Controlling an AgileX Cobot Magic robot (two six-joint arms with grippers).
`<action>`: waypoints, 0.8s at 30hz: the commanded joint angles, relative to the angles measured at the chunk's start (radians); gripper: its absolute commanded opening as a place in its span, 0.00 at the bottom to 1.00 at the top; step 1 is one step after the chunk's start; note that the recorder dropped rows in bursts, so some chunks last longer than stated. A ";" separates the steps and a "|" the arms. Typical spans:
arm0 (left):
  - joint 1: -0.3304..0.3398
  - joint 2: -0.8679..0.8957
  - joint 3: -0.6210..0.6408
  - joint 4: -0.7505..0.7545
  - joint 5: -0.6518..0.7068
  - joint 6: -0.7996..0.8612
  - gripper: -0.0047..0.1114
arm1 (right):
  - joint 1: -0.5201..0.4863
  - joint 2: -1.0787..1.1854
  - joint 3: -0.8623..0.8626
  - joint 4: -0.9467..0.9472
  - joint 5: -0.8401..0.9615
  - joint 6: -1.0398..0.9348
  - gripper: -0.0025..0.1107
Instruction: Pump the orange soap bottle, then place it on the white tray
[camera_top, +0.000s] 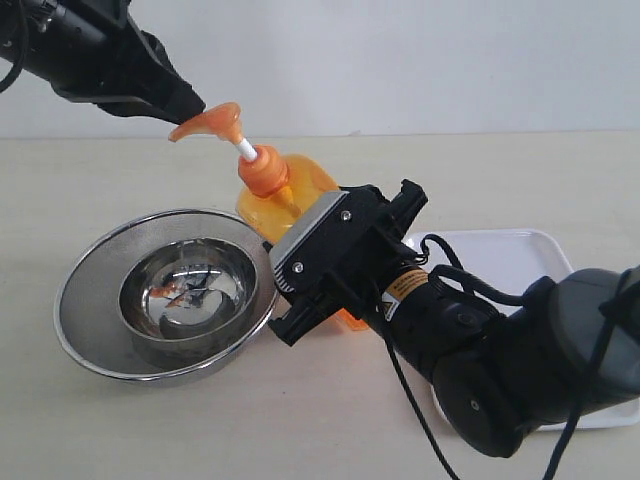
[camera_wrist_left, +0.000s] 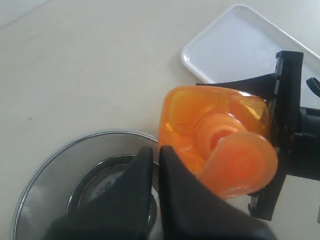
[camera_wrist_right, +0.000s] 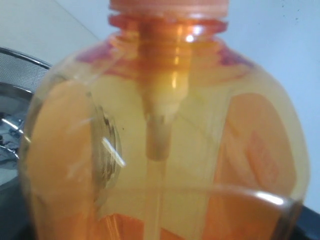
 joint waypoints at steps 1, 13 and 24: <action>-0.003 -0.015 -0.005 -0.011 0.017 -0.019 0.08 | 0.001 -0.009 -0.005 -0.003 -0.004 -0.006 0.02; -0.003 -0.119 -0.005 -0.069 -0.005 0.004 0.08 | 0.001 -0.009 -0.005 -0.003 -0.002 -0.008 0.02; -0.003 -0.052 -0.005 -0.223 0.023 0.119 0.08 | 0.001 -0.009 -0.005 -0.003 -0.001 -0.019 0.02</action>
